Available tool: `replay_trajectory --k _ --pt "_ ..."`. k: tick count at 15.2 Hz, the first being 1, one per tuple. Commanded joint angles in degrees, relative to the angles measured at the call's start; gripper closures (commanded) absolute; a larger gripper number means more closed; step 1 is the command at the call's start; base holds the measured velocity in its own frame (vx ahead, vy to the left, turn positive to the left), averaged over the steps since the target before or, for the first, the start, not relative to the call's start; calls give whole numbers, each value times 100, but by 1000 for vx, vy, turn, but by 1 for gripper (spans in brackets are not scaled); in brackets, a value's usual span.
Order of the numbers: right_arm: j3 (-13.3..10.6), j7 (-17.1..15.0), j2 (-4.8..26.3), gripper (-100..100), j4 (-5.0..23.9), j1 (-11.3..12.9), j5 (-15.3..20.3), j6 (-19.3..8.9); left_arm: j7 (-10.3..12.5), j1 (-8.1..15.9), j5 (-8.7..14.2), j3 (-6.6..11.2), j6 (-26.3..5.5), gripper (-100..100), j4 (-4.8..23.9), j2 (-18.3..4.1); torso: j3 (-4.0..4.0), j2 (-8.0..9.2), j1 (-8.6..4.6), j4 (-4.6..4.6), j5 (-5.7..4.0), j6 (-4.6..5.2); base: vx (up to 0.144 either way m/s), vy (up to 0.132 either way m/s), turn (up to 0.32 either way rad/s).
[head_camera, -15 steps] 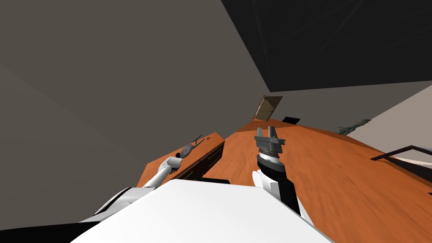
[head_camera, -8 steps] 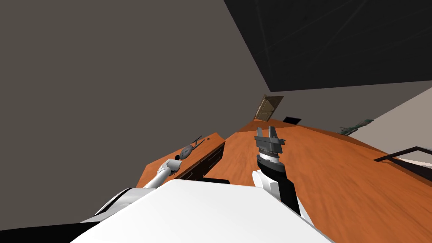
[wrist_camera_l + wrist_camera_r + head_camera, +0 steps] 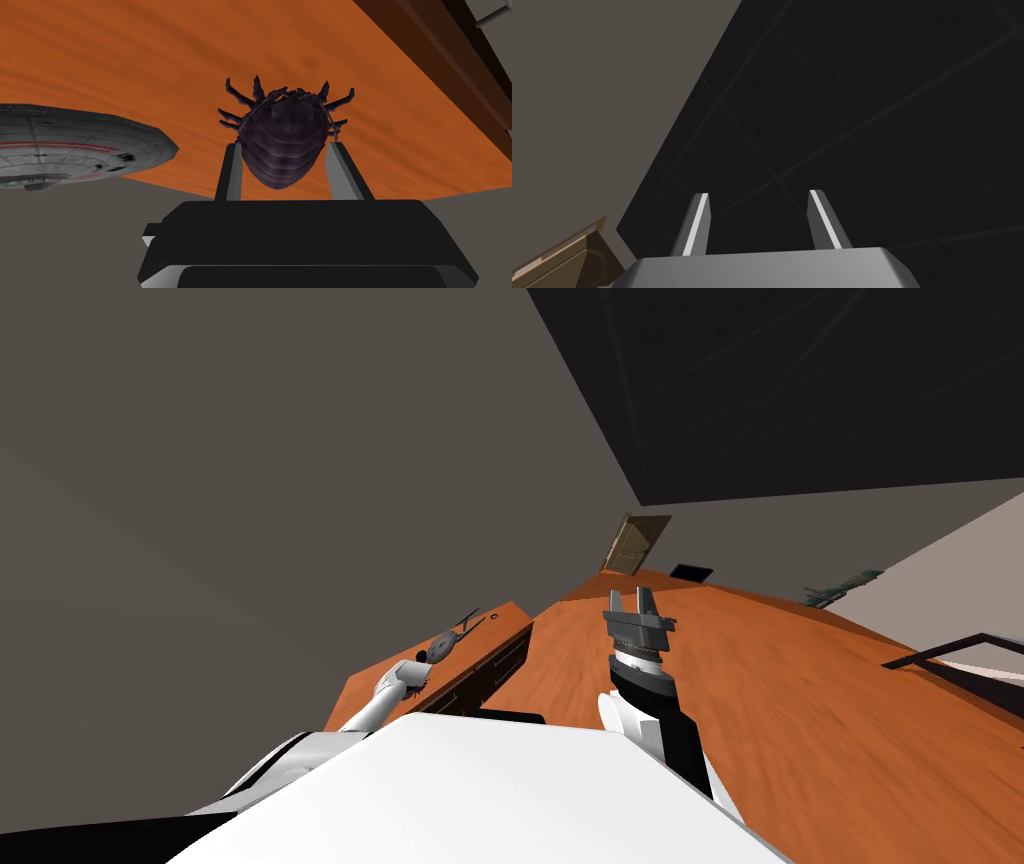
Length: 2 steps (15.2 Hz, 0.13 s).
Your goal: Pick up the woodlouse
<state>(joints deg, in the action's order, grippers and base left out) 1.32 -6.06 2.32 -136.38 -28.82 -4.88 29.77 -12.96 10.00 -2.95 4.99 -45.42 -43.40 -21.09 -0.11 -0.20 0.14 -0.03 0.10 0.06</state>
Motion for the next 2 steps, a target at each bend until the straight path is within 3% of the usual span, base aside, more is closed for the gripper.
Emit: replay_trajectory --k 1,2 --pt "0 0 0 0 0 0 0 0 -51 12 29 15 -206 100 -174 -10 0 0 0 0 0 0 -46 -21 3" --pt "0 0 0 0 0 0 0 0 -19 12 11 6 -73 100 -60 -5 1 2 -2 1 -1 0 -28 -14 -2"
